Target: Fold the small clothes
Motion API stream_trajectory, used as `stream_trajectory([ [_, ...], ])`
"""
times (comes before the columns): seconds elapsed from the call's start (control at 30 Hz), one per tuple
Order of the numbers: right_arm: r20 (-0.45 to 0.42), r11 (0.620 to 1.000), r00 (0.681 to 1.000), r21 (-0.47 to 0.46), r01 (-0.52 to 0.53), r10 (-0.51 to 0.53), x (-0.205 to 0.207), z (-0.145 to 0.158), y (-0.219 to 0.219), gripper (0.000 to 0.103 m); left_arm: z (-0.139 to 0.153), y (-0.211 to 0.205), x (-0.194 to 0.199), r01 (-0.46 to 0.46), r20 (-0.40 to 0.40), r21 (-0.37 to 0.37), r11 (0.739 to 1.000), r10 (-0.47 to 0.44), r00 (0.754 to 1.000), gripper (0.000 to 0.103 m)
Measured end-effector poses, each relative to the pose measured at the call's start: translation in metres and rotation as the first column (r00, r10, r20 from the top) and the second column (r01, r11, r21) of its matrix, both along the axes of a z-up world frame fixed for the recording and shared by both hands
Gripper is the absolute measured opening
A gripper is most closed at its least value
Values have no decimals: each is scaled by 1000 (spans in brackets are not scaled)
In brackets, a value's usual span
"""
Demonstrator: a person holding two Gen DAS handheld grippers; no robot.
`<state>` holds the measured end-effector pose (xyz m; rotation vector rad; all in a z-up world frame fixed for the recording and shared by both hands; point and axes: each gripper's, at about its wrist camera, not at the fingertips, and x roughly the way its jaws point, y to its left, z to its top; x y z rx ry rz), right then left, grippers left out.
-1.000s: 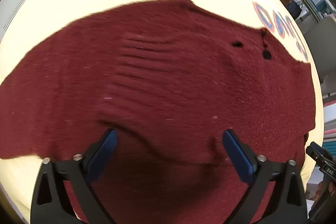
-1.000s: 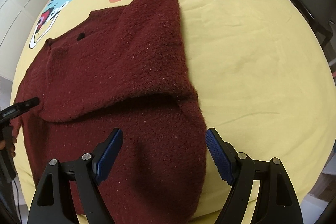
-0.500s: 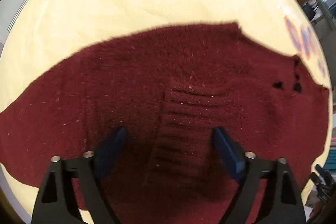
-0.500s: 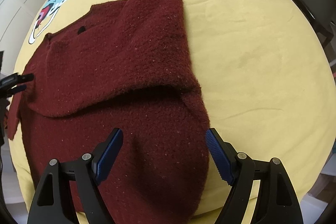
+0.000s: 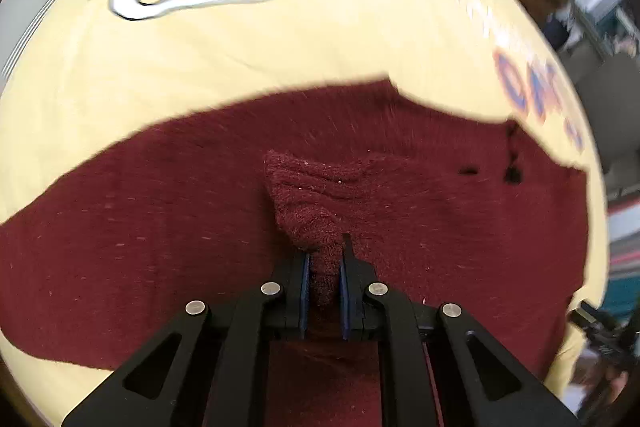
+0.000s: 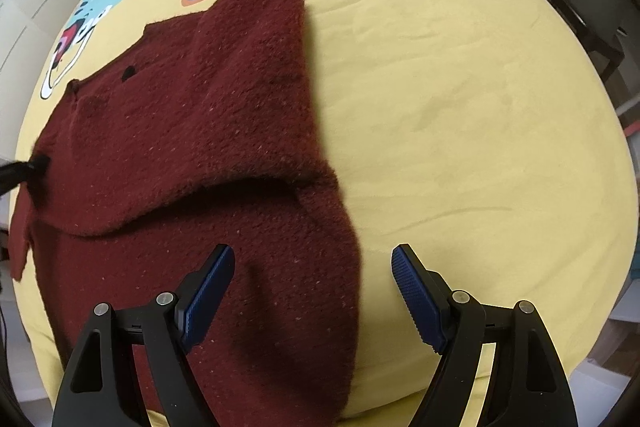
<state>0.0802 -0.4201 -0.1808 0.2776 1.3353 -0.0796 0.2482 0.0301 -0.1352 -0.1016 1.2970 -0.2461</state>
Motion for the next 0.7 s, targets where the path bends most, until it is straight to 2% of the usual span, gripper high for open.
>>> stream_trajectory([
  [0.1,9,1000,1000,-8,4,-4,9,5,-5,82,10,21,-3,-23,40,41,999,22,999,9],
  [0.23,54,1000,999,-16,6,-6,32,12,-12,82,5,46,-24,-32,16,45,998,31,999,9],
  [0.43,51,993,999,117,-10,4,83,-10,-6,78,-24,38,-29,-35,0,66,997,35,999,10],
  [0.5,35,993,999,120,-17,13,96,-18,0,61,-27,36,-28,-38,1,63,997,38,999,10],
  [0.57,15,993,999,115,-36,34,104,-26,8,26,-27,35,-29,-38,1,57,998,38,999,10],
  [0.63,13,996,997,51,-73,72,110,-26,17,18,-24,37,-31,-33,5,59,998,33,999,10],
  [0.7,34,997,996,5,-79,79,106,-18,20,16,-20,36,-37,-16,20,72,997,15,1000,10],
])
